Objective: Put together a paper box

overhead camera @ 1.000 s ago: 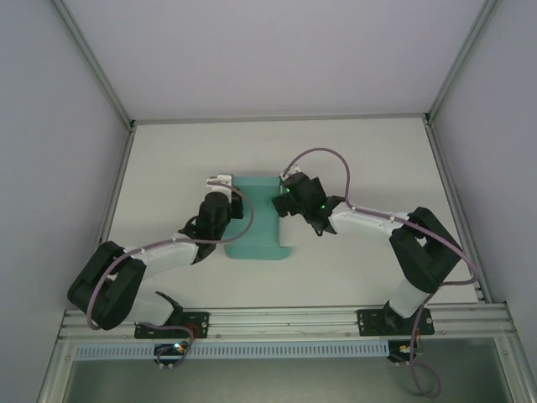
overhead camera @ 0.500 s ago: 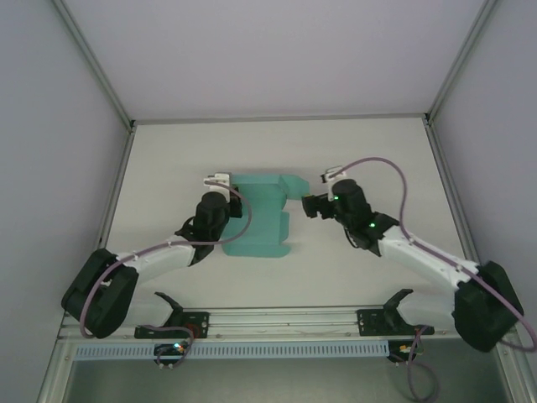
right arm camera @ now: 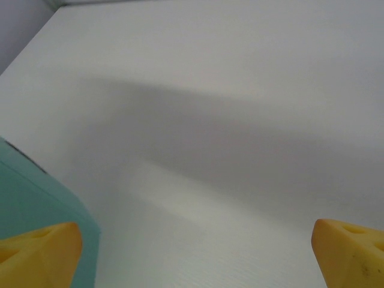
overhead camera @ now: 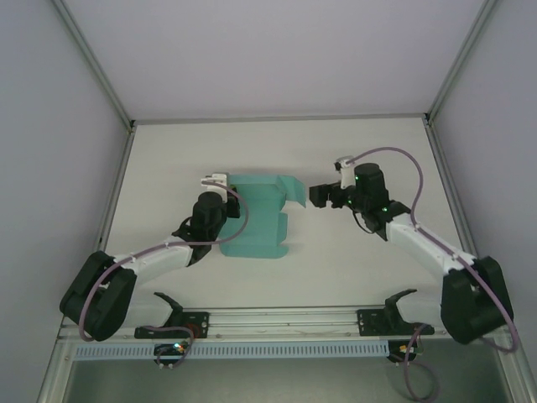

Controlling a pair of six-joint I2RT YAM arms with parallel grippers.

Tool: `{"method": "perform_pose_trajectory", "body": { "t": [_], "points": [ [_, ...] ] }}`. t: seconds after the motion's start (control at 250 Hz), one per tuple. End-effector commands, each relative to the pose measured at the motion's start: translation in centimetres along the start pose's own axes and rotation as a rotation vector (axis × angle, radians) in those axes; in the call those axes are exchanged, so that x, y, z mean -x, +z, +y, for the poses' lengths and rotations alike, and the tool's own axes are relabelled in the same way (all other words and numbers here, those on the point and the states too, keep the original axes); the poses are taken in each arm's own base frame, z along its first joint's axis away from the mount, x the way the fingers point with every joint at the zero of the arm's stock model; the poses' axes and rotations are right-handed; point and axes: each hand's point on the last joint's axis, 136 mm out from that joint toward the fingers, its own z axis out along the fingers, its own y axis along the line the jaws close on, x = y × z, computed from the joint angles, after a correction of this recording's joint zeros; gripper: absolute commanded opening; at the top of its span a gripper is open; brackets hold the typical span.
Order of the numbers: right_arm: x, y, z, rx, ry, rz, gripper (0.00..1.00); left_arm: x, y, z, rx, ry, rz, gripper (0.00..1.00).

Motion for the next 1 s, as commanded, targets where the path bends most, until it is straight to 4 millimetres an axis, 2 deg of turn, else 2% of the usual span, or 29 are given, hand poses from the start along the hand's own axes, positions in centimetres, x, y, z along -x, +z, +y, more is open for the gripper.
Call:
{"method": "perform_pose_trajectory", "body": {
  "t": [0.0, 0.04, 0.052, 0.156, 0.303, 0.687, 0.839, 0.994],
  "points": [
    [-0.1, 1.3, 3.4, 0.21, -0.045, 0.062, 0.97, 0.4, -0.3, 0.0, -0.014, -0.026, -0.007, 0.0],
    [0.4, 1.4, 4.4, 0.26, -0.05, 0.062, 0.97, 0.3, -0.3, 0.1, -0.012, -0.028, -0.009, 0.0],
    [0.0, 1.9, 4.5, 0.275, -0.045, 0.082, 0.96, 0.3, -0.3, 0.1, -0.012, -0.029, -0.01, 0.0],
    [0.1, 2.4, 7.2, 0.398, -0.072, 0.098, 0.94, 0.2, -0.1, 0.0, -0.014, -0.035, -0.01, 0.0],
    [-0.5, 3.7, 9.9, 0.467, -0.114, 0.144, 0.92, 0.0, 0.2, -0.4, -0.032, -0.041, 0.001, 0.0],
    [0.4, 8.9, 12.2, 0.384, -0.087, 0.122, 0.78, -0.1, 0.2, -0.6, -0.033, -0.053, -0.004, 0.0],
    [1.1, 9.6, 14.1, 0.392, -0.056, 0.105, 0.68, -0.2, 0.5, 0.5, 0.039, -0.102, -0.016, 0.0],
    [0.7, 9.6, 15.8, 0.436, -0.017, 0.12, 0.66, -0.3, 0.9, -0.1, 0.016, -0.097, -0.014, 0.0]
  ]
}}
